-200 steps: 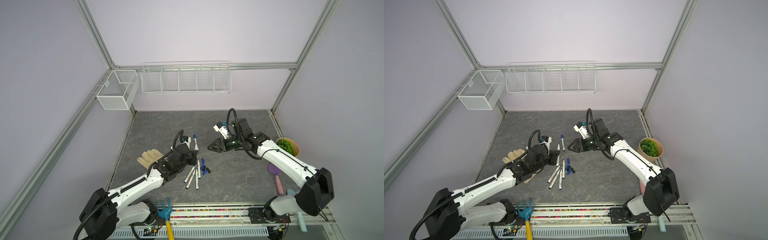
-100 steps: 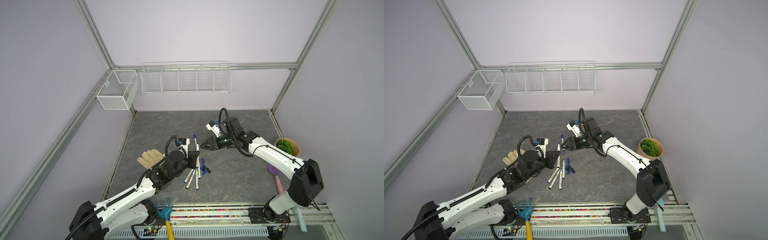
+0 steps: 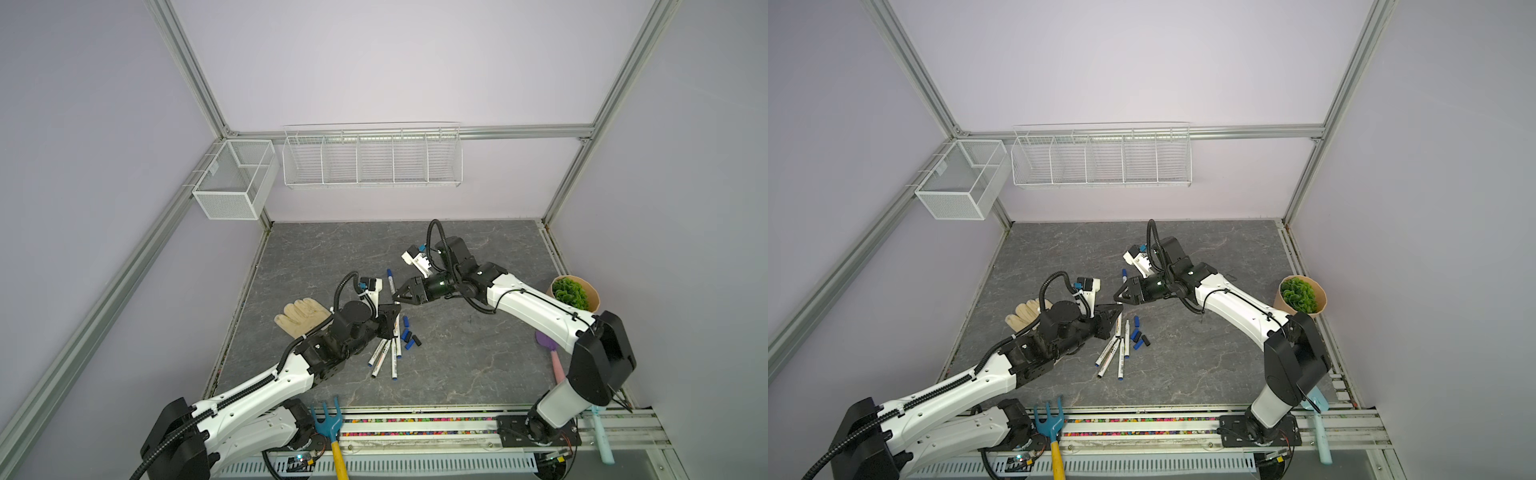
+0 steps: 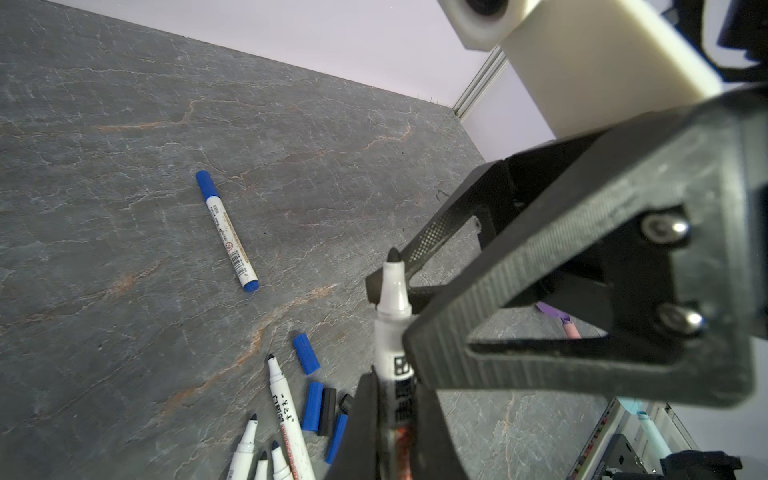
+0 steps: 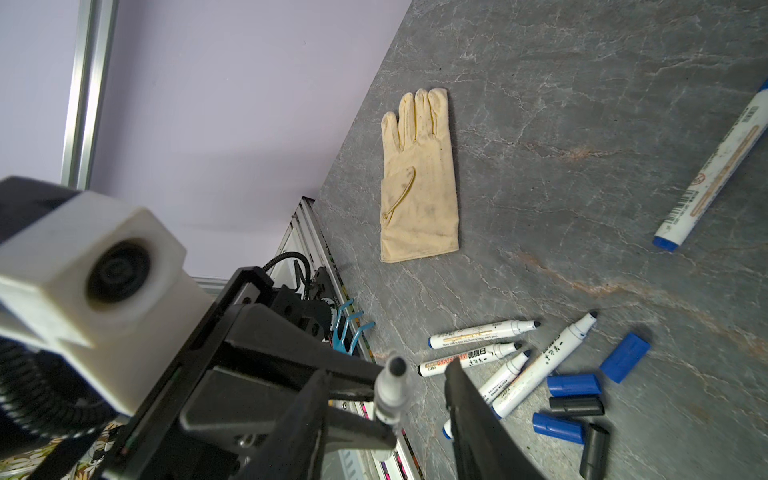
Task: Insert the pens into the pen caps
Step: 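Grasp the black-tipped white marker with the left gripper and raise it upright, then lower the right gripper onto the black cap among the loose caps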
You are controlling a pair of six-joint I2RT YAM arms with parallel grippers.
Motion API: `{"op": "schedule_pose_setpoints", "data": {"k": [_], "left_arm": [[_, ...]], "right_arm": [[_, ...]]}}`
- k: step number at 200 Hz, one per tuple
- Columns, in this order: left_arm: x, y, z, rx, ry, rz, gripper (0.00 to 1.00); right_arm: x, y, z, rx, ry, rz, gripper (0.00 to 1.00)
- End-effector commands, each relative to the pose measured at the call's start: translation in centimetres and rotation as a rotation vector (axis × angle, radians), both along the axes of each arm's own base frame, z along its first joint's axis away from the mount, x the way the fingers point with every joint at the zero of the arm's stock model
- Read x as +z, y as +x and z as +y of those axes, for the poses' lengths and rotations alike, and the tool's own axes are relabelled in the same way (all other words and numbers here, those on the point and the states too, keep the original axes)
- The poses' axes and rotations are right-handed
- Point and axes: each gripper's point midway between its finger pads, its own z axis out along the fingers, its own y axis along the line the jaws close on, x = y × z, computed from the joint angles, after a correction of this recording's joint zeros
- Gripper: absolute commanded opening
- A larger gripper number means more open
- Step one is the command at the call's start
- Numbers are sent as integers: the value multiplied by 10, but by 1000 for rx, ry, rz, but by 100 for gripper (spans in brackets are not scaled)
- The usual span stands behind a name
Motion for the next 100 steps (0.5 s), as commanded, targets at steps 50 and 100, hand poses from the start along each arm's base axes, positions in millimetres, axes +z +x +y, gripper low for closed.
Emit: {"op": "schedule_pose_setpoints", "data": {"k": [50, 100], "left_arm": [[21, 0, -8, -13, -37, -44, 0], [28, 4, -9, -8, -29, -70, 0]], "right_arm": [[3, -4, 12, 27, 22, 15, 35], [2, -5, 10, 32, 18, 13, 31]]}}
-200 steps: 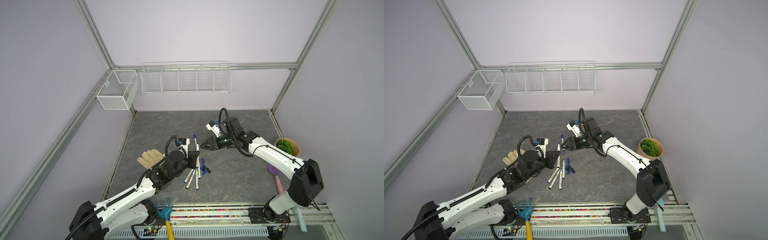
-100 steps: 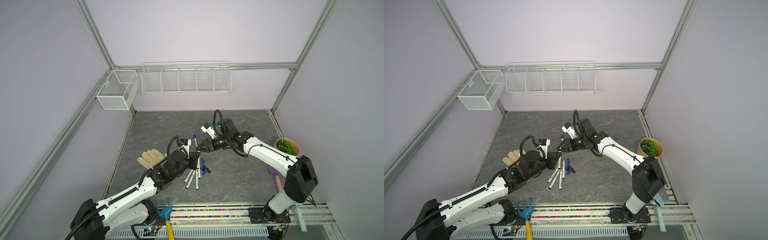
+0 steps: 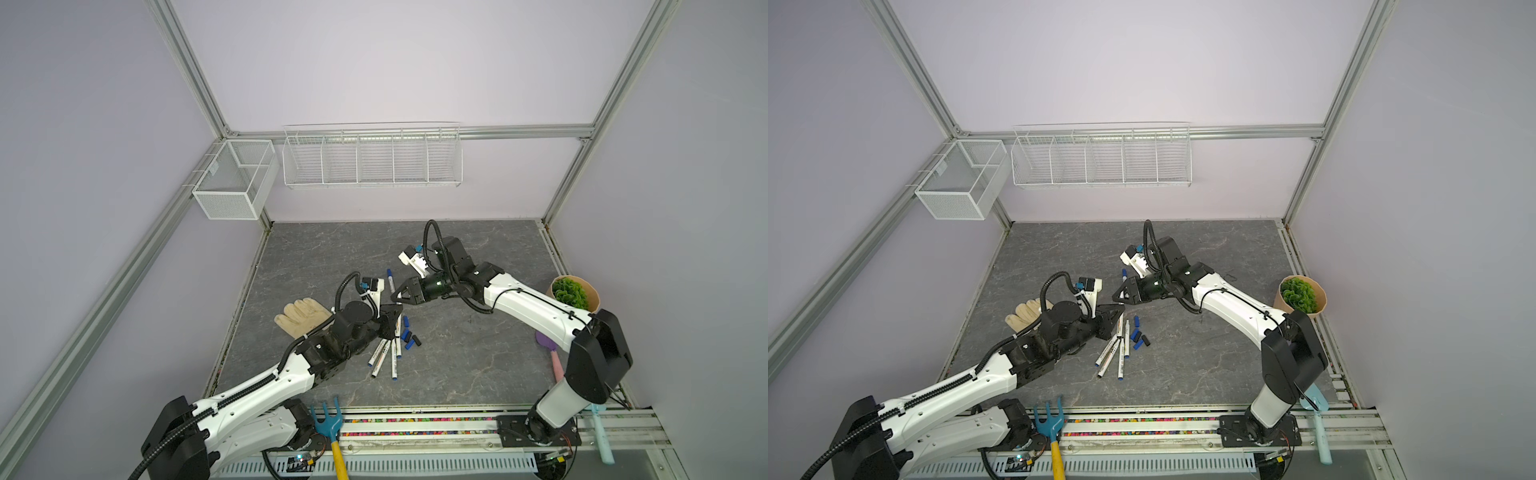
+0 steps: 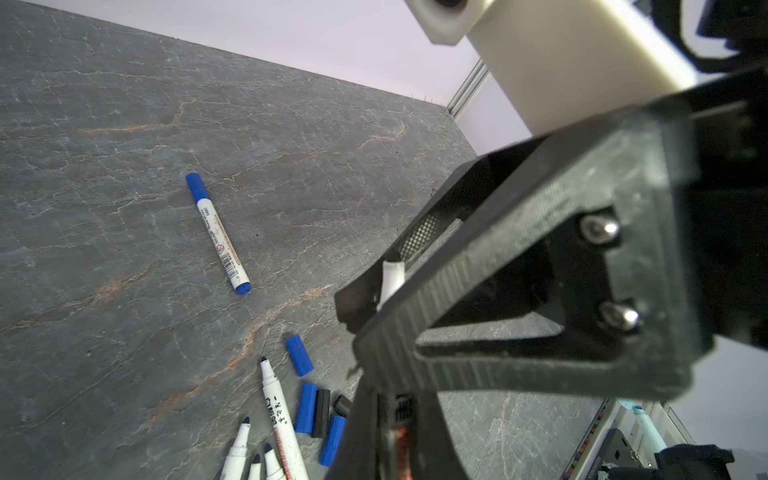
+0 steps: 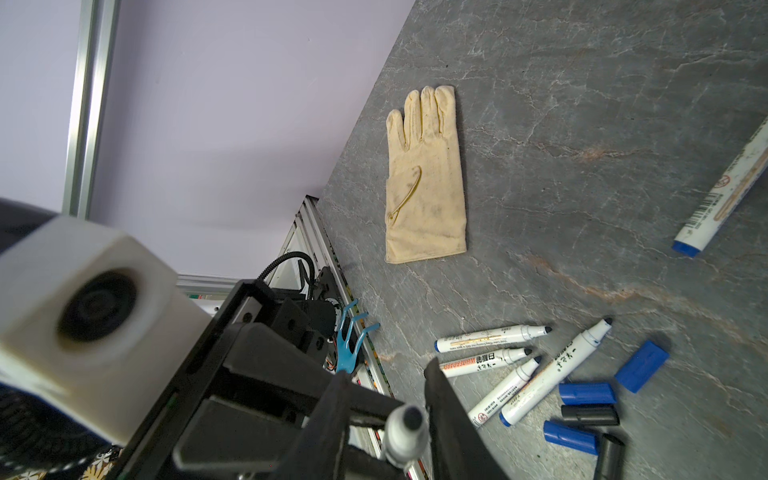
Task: Insert the pens into the pen caps
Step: 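Lower the right gripper onto the black cap among the loose caps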
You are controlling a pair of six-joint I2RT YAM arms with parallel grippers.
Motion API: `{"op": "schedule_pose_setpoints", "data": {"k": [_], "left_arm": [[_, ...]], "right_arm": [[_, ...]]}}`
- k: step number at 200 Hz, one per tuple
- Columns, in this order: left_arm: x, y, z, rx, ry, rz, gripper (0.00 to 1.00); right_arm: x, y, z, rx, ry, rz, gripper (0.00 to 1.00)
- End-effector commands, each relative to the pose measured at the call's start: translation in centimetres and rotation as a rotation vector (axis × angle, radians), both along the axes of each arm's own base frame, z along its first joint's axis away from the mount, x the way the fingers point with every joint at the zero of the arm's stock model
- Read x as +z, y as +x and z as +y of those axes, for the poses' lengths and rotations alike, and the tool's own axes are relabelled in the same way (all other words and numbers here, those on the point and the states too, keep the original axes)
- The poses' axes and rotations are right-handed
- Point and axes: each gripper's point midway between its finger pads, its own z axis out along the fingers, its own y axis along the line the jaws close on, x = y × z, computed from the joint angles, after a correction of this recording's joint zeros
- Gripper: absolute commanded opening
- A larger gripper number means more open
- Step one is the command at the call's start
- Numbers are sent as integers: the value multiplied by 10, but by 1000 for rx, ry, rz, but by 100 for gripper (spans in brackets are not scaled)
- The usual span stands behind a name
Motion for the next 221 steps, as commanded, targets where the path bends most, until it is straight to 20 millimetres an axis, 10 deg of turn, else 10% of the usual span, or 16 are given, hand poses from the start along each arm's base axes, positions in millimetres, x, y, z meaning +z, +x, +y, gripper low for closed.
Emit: {"op": "schedule_pose_setpoints", "data": {"k": [1, 54, 76, 103, 190, 221], "left_arm": [[23, 5, -4, 7, -27, -57, 0], [21, 6, 2, 31, -28, -63, 0], [10, 2, 1, 10, 6, -35, 33], [-5, -3, 0, -12, 35, 6, 45], [-1, -6, -11, -67, 2, -6, 29], [3, -7, -14, -81, -6, -9, 4]], "right_arm": [[5, -3, 4, 20, 18, 2, 31], [12, -2, 1, 10, 55, 7, 12], [22, 0, -1, 2, 109, 19, 11], [31, 2, -5, -7, 127, 8, 10], [27, -1, -13, -15, 112, 8, 10], [23, 0, -14, -20, 96, 9, 10]]}}
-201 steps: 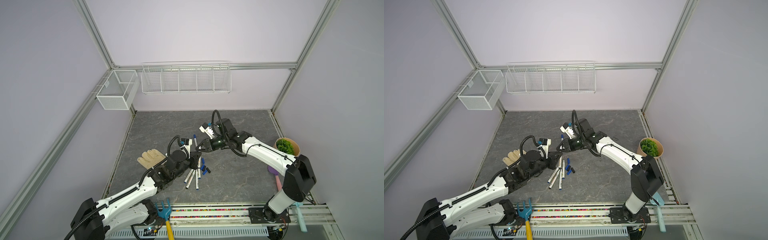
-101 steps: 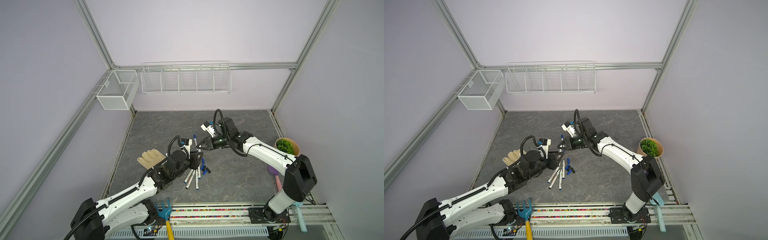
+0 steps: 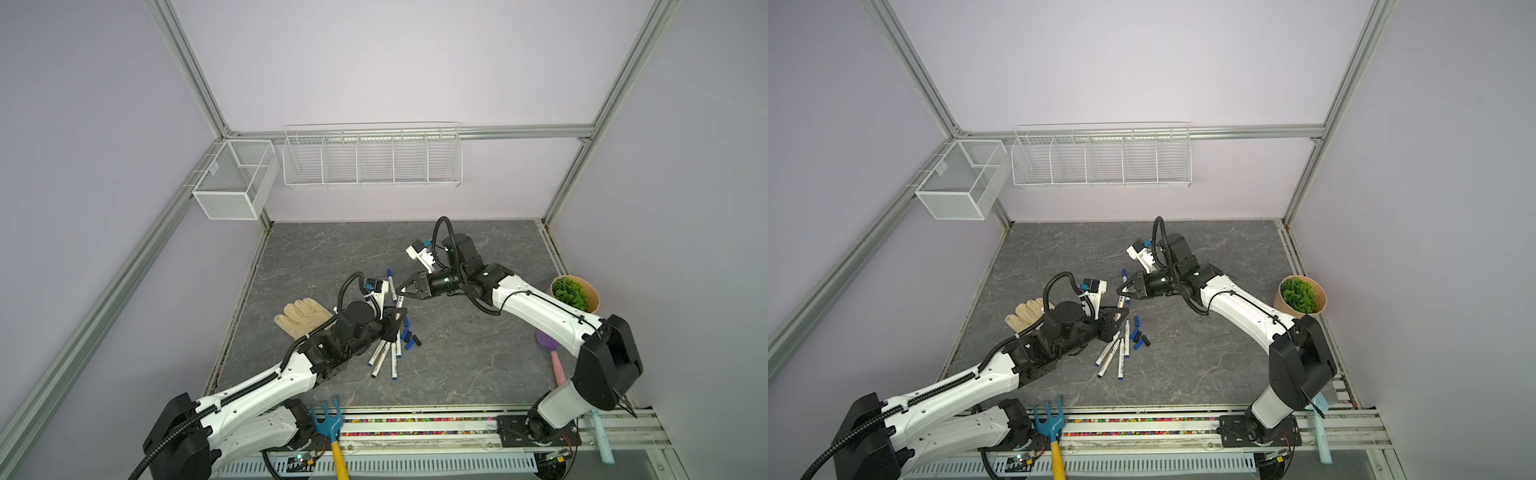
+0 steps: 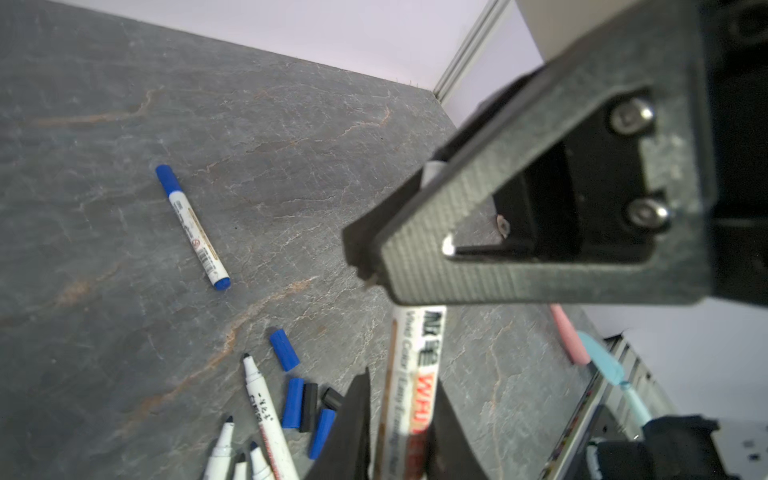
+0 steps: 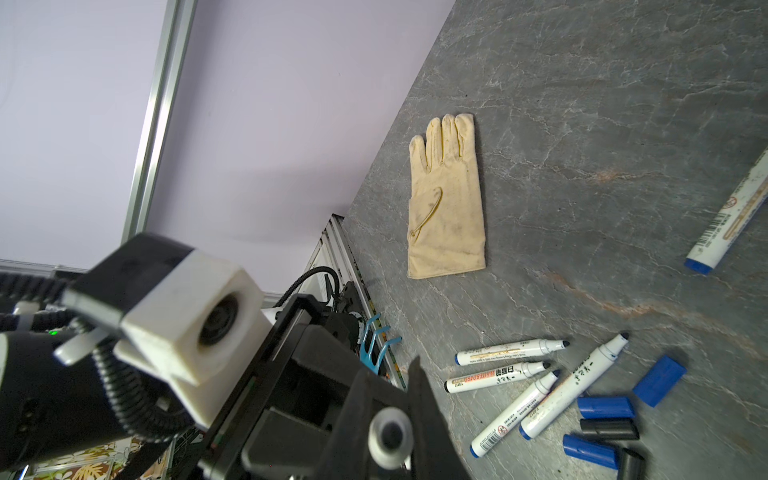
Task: Insert the pens into the pen caps
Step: 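Lower the right gripper onto the black cap among the loose caps, then close the right gripper on the black cap and lift it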
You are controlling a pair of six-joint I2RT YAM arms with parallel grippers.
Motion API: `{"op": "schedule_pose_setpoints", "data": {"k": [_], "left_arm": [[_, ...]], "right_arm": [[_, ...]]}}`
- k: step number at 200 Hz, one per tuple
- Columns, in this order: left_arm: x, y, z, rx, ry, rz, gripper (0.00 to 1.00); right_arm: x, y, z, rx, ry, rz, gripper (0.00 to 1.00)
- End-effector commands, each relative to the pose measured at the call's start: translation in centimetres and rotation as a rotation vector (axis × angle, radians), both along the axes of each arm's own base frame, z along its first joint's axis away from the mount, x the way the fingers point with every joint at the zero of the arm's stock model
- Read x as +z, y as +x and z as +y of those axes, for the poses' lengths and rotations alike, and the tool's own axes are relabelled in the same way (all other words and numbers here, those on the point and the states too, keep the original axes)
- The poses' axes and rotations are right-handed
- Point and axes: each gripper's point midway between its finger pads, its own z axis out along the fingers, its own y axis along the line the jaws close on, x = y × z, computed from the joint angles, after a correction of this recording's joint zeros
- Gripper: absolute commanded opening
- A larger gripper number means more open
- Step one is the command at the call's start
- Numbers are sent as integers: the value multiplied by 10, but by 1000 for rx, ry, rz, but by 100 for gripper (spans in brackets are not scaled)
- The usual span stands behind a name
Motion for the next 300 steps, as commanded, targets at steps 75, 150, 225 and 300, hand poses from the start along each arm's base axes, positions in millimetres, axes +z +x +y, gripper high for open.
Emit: {"op": "schedule_pose_setpoints", "data": {"k": [75, 150, 225, 300], "left_arm": [[-24, 22, 49, 324, 23, 74, 0], [-43, 25, 64, 408, 93, 114, 0], [-41, 23, 64, 392, 92, 113, 0], [-36, 25, 69, 414, 80, 83, 0]], "right_arm": [[-73, -21, -52, -45, -353, -36, 46], [-159, -49, -64, 76, -685, -41, 43], [-201, -46, -64, 147, -889, -103, 41], [-219, -38, -57, 173, -971, -164, 39]]}}
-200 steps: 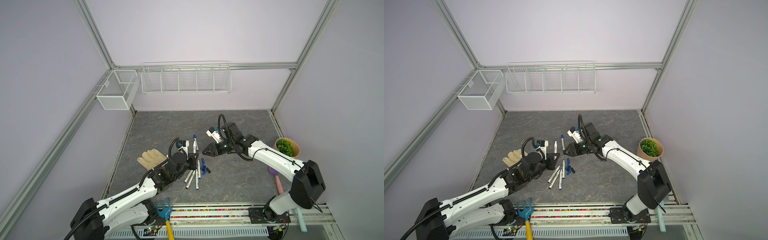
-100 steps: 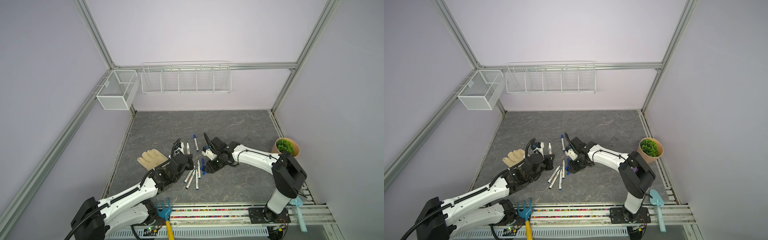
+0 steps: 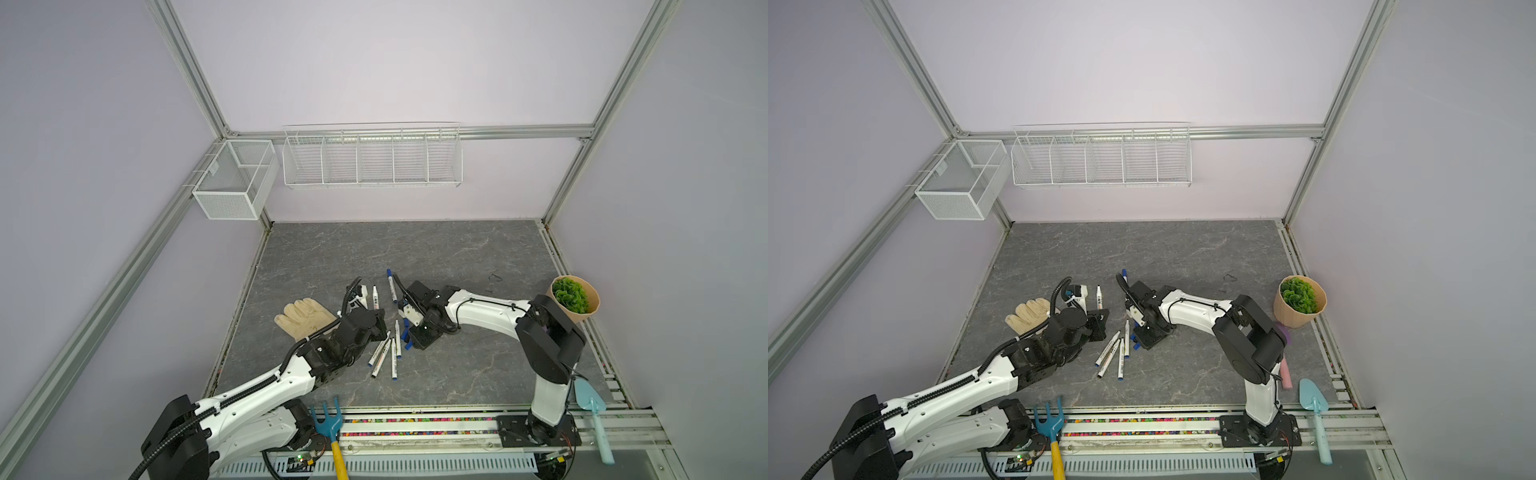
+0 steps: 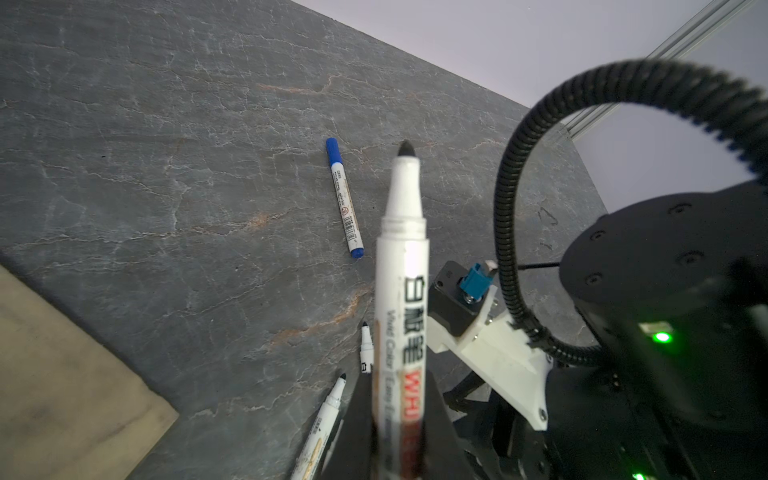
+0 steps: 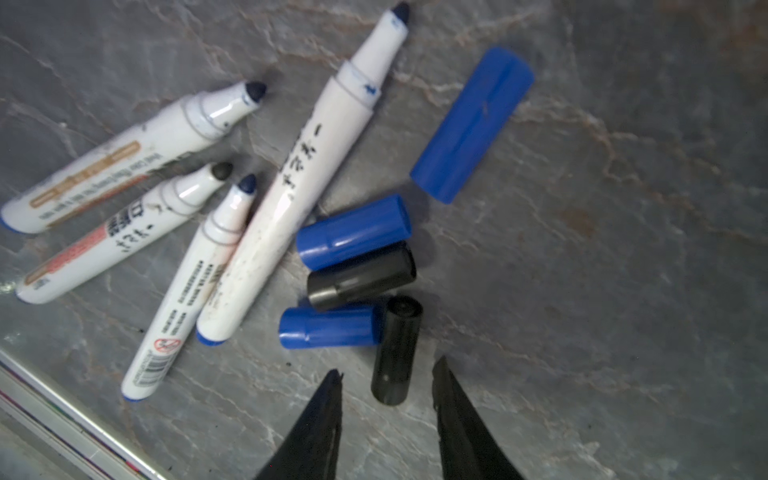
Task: Insert the pens into the pen caps
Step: 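Close the right gripper on the black cap and lift it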
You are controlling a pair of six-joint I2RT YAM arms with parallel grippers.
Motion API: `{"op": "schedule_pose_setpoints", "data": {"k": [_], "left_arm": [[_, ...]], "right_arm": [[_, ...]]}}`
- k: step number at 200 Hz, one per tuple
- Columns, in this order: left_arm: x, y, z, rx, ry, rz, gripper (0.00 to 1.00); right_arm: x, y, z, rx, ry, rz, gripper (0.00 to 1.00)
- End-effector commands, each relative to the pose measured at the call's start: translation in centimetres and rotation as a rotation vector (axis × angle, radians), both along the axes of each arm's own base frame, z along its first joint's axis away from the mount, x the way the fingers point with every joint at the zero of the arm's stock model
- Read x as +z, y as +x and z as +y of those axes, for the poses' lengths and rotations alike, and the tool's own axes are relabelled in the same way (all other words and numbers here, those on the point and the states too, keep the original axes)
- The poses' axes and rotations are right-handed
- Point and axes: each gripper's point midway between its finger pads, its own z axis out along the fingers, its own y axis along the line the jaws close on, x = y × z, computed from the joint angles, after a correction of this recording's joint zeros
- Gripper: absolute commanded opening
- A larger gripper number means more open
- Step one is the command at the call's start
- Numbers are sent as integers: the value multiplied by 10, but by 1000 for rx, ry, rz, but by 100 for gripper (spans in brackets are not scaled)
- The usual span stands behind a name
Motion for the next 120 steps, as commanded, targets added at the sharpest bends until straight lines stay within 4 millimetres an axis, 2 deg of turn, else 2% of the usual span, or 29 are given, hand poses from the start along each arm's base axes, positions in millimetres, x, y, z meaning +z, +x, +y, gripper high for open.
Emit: {"op": "schedule_pose_setpoints", "data": {"k": [1, 47, 89, 120], "left_arm": [[4, 3, 8, 33, -1, -25, 0], [10, 2, 12, 36, 5, -40, 0], [12, 1, 13, 37, 3, -48, 0], [12, 1, 11, 27, 2, -48, 0]], "right_arm": [[-5, 2, -1, 41, -49, -30, 39], [-19, 6, -7, 70, -129, -79, 37], [-21, 13, -4, 76, -137, -115, 34], [-23, 15, -1, 78, -136, -114, 26]]}}
